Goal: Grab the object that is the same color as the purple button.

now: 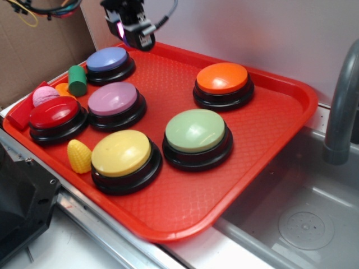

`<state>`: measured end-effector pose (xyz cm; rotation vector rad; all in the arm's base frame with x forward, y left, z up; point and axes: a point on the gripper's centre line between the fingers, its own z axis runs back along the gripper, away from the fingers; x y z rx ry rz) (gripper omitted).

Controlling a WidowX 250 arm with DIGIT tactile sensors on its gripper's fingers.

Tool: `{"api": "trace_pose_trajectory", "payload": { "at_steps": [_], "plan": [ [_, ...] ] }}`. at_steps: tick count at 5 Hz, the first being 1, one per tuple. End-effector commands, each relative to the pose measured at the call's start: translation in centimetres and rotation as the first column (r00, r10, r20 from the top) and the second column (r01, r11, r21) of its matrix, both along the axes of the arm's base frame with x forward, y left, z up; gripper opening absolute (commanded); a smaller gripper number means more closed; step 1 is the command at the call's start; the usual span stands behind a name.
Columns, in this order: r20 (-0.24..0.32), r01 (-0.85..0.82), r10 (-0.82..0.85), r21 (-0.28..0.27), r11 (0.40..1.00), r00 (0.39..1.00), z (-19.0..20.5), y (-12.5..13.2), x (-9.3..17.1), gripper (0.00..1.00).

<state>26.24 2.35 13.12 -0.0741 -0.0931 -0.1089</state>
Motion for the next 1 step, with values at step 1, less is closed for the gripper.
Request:
{"api": "trace_pose_trajectory", "payload": {
  "at_steps": [1],
  "plan": [
    [0.091, -0.235, 0.233, 0.009, 0.972, 0.968, 5.68, -0.13, -1.9, 0.0]
  ]
}}
